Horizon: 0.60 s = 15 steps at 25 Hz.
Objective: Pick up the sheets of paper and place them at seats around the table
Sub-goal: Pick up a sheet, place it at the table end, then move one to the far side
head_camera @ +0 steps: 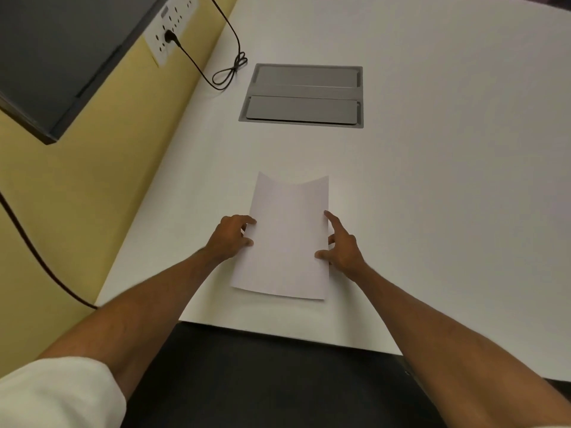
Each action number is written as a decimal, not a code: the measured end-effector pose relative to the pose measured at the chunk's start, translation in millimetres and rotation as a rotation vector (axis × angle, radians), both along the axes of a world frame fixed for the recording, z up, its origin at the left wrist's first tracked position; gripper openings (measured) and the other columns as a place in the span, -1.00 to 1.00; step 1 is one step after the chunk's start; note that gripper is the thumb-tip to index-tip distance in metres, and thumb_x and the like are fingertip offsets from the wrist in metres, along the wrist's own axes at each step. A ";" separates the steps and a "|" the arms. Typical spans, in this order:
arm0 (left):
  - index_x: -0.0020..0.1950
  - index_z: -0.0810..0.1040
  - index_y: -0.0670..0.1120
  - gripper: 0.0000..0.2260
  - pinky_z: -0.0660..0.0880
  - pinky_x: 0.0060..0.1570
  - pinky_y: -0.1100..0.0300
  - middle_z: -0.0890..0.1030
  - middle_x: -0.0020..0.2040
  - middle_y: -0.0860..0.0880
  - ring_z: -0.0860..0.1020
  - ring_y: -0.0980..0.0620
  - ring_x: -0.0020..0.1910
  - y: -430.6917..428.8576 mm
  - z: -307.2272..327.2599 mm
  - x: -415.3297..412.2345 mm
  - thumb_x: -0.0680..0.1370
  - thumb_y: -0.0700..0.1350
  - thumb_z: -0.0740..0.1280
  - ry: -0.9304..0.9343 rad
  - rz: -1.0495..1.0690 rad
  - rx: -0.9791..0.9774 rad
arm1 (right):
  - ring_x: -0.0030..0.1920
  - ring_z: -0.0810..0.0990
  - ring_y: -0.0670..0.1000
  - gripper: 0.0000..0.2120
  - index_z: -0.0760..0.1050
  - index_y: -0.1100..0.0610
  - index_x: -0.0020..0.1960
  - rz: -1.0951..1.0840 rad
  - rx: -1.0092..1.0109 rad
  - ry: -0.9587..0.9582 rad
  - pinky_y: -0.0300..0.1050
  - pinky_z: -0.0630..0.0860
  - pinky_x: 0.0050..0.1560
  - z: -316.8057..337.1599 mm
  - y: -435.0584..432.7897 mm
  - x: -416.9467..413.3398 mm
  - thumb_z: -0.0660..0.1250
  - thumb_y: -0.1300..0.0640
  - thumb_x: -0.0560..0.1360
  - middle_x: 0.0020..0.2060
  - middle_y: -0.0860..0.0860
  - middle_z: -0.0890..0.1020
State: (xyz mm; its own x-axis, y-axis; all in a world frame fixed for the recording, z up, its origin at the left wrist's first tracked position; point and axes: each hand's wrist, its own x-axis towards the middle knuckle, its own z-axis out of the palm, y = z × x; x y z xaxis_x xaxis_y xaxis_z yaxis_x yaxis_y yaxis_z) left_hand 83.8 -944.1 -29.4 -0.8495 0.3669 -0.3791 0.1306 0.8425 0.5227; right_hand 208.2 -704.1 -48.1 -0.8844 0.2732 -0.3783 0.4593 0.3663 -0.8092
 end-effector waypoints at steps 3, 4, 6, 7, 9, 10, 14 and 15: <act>0.29 0.53 -0.08 -0.52 0.51 0.10 0.02 0.57 0.11 -0.14 0.54 -0.07 -0.09 -2.7 -12.3 -6.5 0.38 -0.23 0.50 0.000 -0.028 -0.029 | -0.13 0.58 0.25 -0.19 0.25 -0.03 0.47 0.015 0.037 -0.005 0.17 0.58 0.00 -13.7 -3.1 -3.7 0.48 0.30 0.31 -0.18 0.16 0.55; 0.30 0.52 -0.07 -0.50 0.50 0.12 0.00 0.56 0.11 -0.12 0.54 -0.08 -0.05 -3.2 -14.9 -8.5 0.38 -0.21 0.50 0.004 -0.043 -0.038 | -0.13 0.59 0.23 -0.23 0.28 -0.02 0.45 0.014 0.047 -0.007 0.16 0.57 0.01 -16.4 -3.9 -5.6 0.47 0.30 0.32 -0.19 0.12 0.56; 0.31 0.50 -0.04 -0.47 0.49 0.13 -0.01 0.55 0.10 -0.11 0.52 -0.06 -0.04 -3.6 -19.1 -12.6 0.36 -0.19 0.52 0.003 -0.053 -0.052 | -0.13 0.58 0.17 -0.28 0.32 0.01 0.41 0.009 0.075 -0.012 0.13 0.56 0.06 -19.9 -3.8 -10.1 0.46 0.30 0.32 -0.18 0.05 0.55; 0.32 0.50 -0.03 -0.46 0.48 0.12 0.00 0.54 0.09 -0.10 0.50 -0.04 -0.05 -4.1 -21.2 -14.0 0.35 -0.18 0.52 -0.001 -0.052 -0.060 | -0.12 0.56 0.14 -0.30 0.33 0.03 0.40 0.009 0.084 -0.011 0.11 0.55 0.08 -21.2 -3.1 -12.6 0.46 0.29 0.32 -0.15 0.03 0.55; 0.33 0.48 0.00 -0.43 0.46 0.10 0.05 0.50 0.03 -0.04 0.46 -0.01 -0.04 -5.2 -25.4 -13.8 0.34 -0.17 0.53 -0.004 -0.064 -0.078 | -0.04 0.51 0.11 -0.30 0.32 0.07 0.41 0.037 0.135 -0.016 0.05 0.50 0.15 -24.3 -1.3 -14.8 0.47 0.27 0.33 -0.05 0.06 0.52; 0.33 0.48 0.00 -0.43 0.45 0.09 0.07 0.47 0.00 -0.01 0.46 -0.02 -0.01 -5.6 -27.8 -13.2 0.34 -0.17 0.53 -0.003 -0.074 -0.082 | 0.03 0.48 0.12 -0.30 0.31 0.07 0.42 0.057 0.173 -0.028 -0.02 0.46 0.15 -26.2 -0.6 -15.1 0.48 0.25 0.34 0.00 0.09 0.49; 0.34 0.48 -0.01 -0.44 0.44 0.16 -0.02 0.42 0.08 -0.07 0.42 -0.09 0.17 -3.1 -35.0 -13.6 0.36 -0.18 0.51 0.012 -0.110 -0.112 | 0.12 0.45 0.12 -0.36 0.34 0.09 0.40 0.049 0.202 -0.056 -0.17 0.35 0.09 -30.1 -2.6 -12.3 0.47 0.22 0.37 0.04 0.06 0.33; 0.35 0.48 -0.01 -0.44 0.43 0.19 -0.05 0.42 0.14 -0.10 0.38 -0.10 0.22 -2.1 -35.8 -14.0 0.37 -0.18 0.51 0.022 -0.112 -0.130 | 0.12 0.45 0.14 -0.38 0.35 0.10 0.39 0.048 0.208 -0.050 -0.13 0.38 0.13 -30.4 -3.2 -11.0 0.47 0.22 0.37 0.06 0.08 0.33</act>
